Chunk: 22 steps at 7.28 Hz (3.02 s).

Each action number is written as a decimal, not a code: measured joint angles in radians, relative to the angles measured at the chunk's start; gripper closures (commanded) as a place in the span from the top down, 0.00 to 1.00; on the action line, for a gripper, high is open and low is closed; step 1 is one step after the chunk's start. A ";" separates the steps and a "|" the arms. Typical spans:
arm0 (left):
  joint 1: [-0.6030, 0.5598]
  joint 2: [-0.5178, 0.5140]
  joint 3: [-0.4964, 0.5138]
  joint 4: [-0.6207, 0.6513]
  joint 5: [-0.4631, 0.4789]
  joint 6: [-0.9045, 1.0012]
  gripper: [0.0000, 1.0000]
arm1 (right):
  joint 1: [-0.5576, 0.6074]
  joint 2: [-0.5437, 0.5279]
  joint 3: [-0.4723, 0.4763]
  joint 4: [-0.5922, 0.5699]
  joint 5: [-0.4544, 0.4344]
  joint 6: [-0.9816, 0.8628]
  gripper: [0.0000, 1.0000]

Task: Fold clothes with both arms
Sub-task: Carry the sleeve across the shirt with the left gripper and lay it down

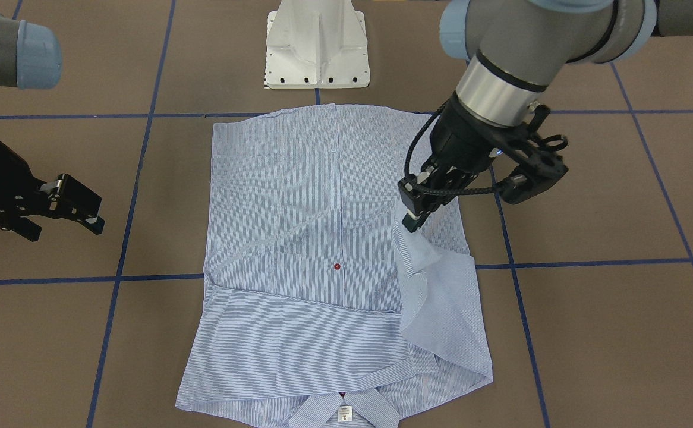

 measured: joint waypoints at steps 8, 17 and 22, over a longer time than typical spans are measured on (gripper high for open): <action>0.203 -0.066 0.314 -0.298 0.210 -0.087 0.00 | 0.008 -0.010 0.005 0.000 0.003 -0.004 1.00; 0.374 -0.176 0.499 -0.445 0.377 0.121 1.00 | 0.008 -0.029 -0.003 0.002 -0.010 -0.003 1.00; 0.392 -0.188 0.511 -0.549 0.377 0.123 1.00 | 0.014 -0.034 0.002 0.005 -0.008 -0.004 1.00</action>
